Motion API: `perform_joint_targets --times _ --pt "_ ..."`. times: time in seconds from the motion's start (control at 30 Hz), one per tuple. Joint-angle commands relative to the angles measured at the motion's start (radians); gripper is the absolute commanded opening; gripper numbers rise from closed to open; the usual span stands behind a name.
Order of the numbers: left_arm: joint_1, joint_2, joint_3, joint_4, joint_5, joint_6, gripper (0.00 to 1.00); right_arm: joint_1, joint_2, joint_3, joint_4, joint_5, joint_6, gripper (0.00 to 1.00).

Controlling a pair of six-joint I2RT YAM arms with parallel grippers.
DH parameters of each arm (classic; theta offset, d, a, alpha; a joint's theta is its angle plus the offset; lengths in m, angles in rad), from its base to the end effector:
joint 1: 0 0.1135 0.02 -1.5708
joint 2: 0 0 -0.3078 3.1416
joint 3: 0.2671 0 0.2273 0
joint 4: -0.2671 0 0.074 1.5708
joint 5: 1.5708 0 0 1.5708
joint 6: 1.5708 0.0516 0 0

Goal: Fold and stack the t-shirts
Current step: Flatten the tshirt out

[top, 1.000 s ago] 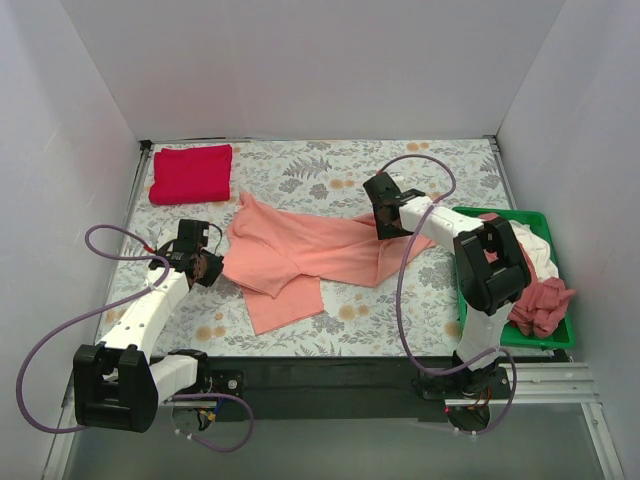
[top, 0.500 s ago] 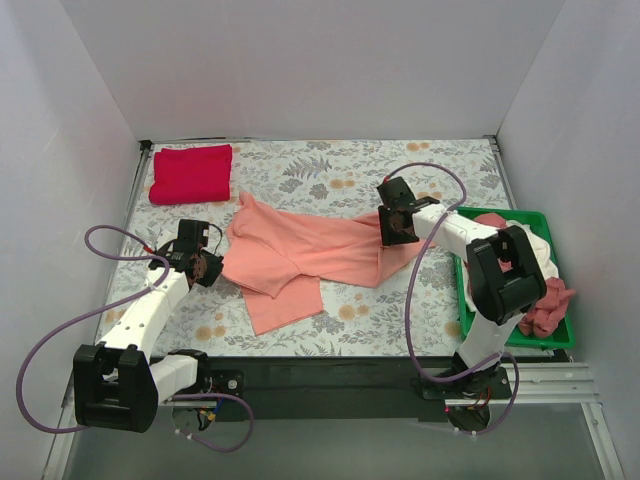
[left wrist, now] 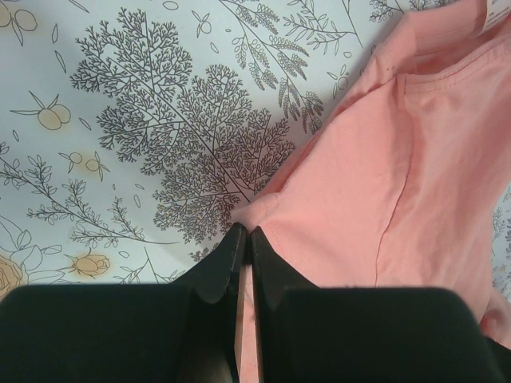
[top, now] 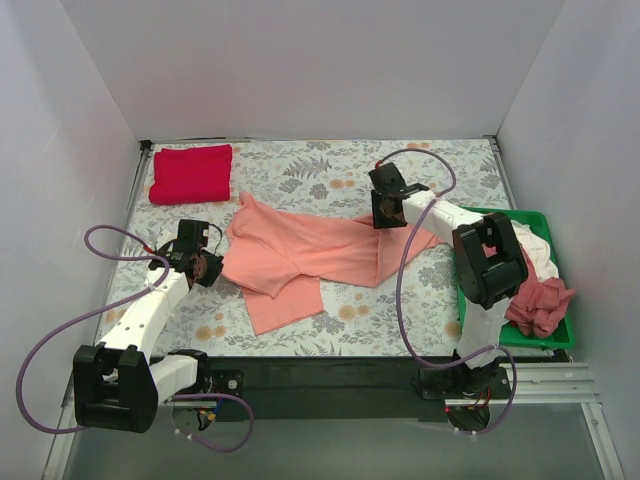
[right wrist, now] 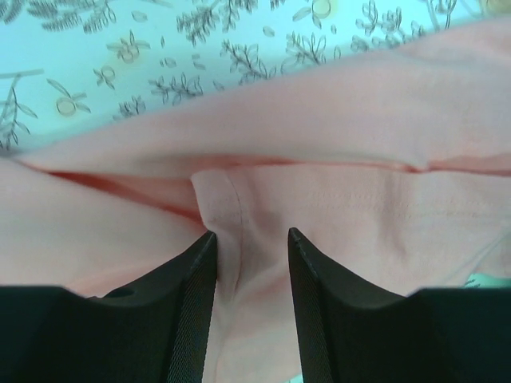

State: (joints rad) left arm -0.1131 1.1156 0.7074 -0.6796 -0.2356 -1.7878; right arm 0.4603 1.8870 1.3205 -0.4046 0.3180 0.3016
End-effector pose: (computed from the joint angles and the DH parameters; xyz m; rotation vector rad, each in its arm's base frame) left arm 0.1677 -0.0069 0.2480 -2.0215 1.7176 -0.3490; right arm 0.3676 0.1643 0.2375 -0.0737 2.4729 -0.0838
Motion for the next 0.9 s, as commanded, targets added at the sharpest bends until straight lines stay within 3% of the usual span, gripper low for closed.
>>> perform_joint_targets --times 0.0,0.43,0.73,0.87 --pt "0.003 -0.028 0.010 0.000 -0.019 0.002 0.00 -0.005 0.046 0.088 0.029 0.043 -0.030 0.46" --pt "0.003 -0.025 0.012 0.005 -0.014 0.007 0.00 -0.006 0.101 0.120 -0.002 -0.017 -0.102 0.44" --pt "0.003 -0.025 0.015 0.006 -0.013 0.007 0.00 -0.003 0.175 0.201 -0.043 0.046 -0.125 0.45" --pt "0.003 -0.025 0.017 0.006 -0.014 0.007 0.00 0.001 0.181 0.210 -0.053 0.082 -0.110 0.28"
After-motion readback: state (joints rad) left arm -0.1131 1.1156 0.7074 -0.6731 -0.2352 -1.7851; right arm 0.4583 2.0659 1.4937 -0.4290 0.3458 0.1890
